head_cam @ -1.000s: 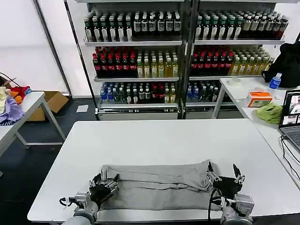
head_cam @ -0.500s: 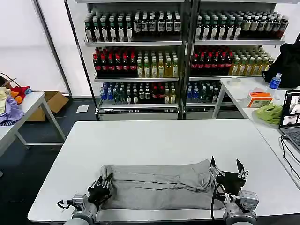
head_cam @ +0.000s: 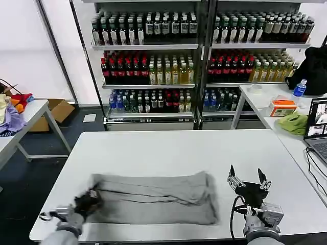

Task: Fold and organize the clothes.

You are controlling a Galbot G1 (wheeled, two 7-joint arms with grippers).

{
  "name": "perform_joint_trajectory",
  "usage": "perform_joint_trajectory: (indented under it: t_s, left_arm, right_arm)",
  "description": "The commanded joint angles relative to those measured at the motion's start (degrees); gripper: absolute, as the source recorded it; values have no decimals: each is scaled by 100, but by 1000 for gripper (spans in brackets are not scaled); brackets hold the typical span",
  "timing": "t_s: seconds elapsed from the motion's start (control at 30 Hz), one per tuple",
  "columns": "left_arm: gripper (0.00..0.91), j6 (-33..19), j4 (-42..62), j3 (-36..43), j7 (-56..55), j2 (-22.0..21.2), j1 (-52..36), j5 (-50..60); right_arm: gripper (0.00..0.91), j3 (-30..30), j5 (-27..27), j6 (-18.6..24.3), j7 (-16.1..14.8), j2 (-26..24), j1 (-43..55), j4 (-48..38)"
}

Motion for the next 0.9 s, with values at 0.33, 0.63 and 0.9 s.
perform_joint_trajectory:
  t_s: [0.33,0.63,0.9]
  left_arm:
    - [0,99,214,-1984,214,1860,25,18]
    - [0,383,-702,271,74,583,-34,470]
    - [0,762,-699,1800,-194,-224,-515,655]
  right_arm:
    - [907,-50,49,5,16,50,62,-10]
    - [907,127,43,80,12,24,-258,91]
    - [907,398,7,74,4,126,-518,327]
